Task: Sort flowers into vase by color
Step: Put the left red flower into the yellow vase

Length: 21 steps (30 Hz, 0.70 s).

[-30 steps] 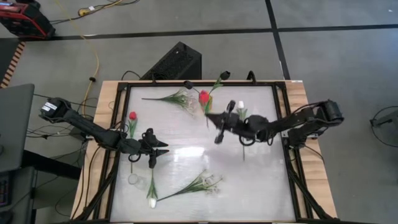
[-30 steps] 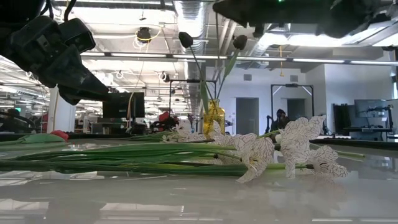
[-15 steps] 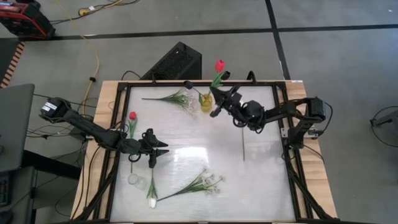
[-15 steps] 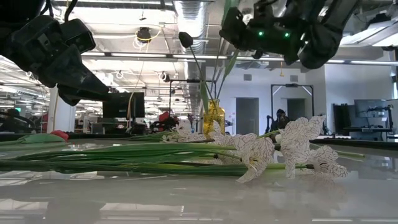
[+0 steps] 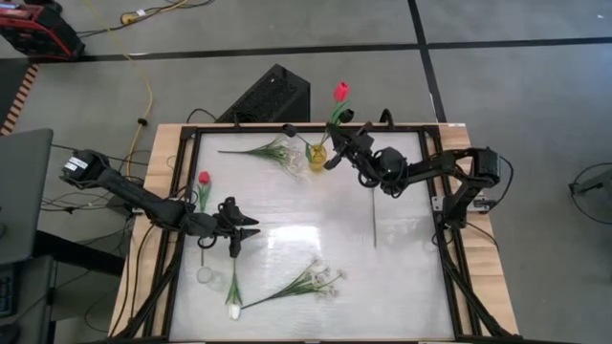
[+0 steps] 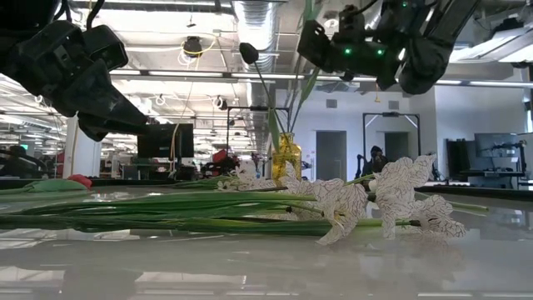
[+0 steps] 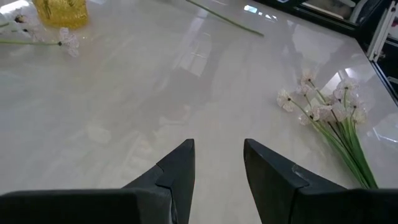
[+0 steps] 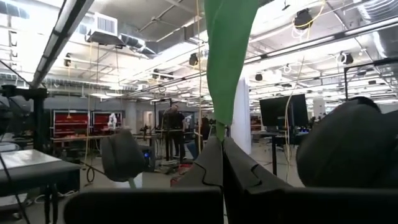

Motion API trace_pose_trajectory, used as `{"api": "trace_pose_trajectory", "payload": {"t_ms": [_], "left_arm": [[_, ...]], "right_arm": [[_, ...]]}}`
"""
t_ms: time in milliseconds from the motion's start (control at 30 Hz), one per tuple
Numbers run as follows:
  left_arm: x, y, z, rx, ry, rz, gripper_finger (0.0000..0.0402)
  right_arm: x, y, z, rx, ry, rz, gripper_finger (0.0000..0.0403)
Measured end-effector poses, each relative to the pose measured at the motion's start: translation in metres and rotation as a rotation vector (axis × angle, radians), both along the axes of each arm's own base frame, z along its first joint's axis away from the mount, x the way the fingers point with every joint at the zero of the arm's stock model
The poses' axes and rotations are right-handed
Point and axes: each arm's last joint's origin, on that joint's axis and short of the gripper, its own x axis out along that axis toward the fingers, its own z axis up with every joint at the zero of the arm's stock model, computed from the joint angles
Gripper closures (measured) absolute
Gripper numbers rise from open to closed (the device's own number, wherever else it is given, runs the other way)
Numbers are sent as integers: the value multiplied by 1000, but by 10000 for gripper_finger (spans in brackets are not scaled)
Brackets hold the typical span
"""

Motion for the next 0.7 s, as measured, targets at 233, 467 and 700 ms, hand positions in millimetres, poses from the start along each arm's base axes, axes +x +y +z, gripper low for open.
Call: {"api": "trace_pose_trajectory", "payload": {"t_ms": [233,467,700], "left_arm": [[0,0,0,5,-2,12,275],[0,0,0,-12,-1,9,275],[0,0,0,-15,3,0,275]], "right_arm": [[9,-10,-10,29,5,-8,386],[22,-14,-19,16,44,-23,386],[24,-15,-25,36,119,-39,386]]}}
